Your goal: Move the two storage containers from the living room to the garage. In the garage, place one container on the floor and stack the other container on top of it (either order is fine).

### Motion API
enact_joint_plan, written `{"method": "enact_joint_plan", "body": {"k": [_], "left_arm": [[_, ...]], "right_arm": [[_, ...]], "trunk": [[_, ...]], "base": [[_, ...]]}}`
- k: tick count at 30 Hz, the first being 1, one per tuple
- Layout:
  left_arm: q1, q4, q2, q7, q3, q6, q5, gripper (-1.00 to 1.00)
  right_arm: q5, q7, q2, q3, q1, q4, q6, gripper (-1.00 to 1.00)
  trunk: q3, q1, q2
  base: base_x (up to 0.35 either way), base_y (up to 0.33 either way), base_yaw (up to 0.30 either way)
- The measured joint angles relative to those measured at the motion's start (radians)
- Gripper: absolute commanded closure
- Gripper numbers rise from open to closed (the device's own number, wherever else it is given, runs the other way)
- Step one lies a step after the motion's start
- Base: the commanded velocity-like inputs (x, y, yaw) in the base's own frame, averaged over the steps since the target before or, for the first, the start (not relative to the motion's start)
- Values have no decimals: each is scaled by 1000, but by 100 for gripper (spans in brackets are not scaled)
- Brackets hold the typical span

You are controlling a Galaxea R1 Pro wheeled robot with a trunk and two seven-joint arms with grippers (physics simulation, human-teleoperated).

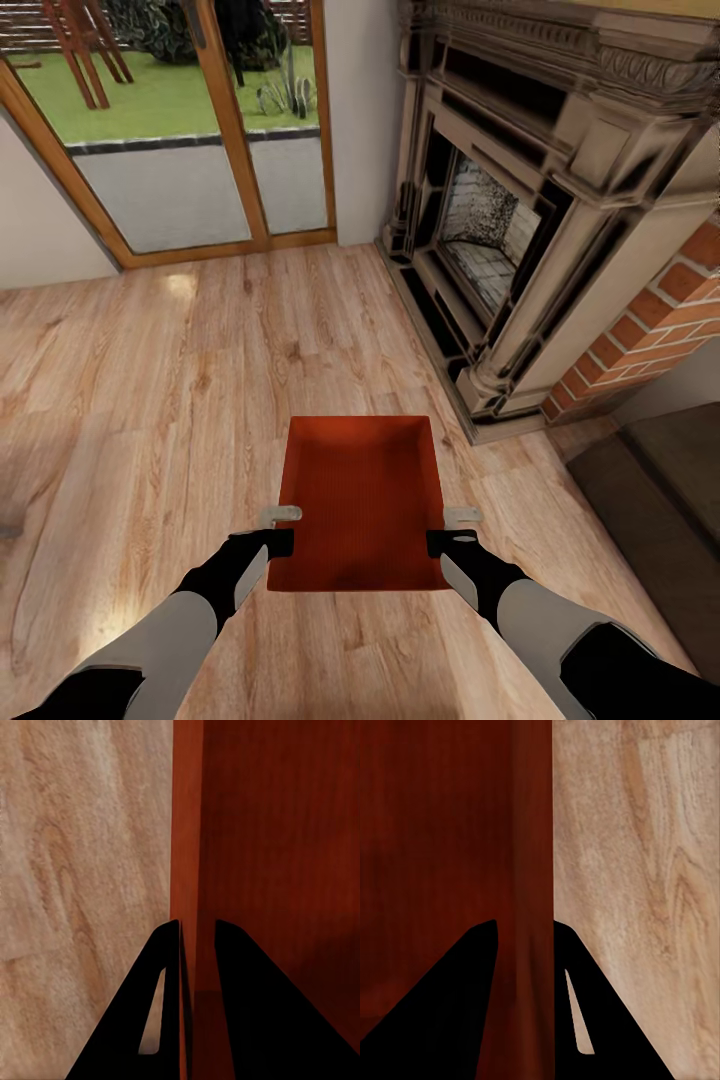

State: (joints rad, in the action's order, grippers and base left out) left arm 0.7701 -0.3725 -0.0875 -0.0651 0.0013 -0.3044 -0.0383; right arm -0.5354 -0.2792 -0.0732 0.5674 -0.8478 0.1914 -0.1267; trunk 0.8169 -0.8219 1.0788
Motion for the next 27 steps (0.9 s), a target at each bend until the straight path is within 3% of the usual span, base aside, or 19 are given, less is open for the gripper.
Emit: {"method": "enact_joint_plan", "body": {"k": [27], "left_arm": [[0, 0, -1, 0, 1, 0, 2, 100]], "right_arm": [[1, 3, 1, -1, 0, 0, 0, 100]], "trunk": [[-85, 104, -189]], "base": [[0, 0, 0]]}}
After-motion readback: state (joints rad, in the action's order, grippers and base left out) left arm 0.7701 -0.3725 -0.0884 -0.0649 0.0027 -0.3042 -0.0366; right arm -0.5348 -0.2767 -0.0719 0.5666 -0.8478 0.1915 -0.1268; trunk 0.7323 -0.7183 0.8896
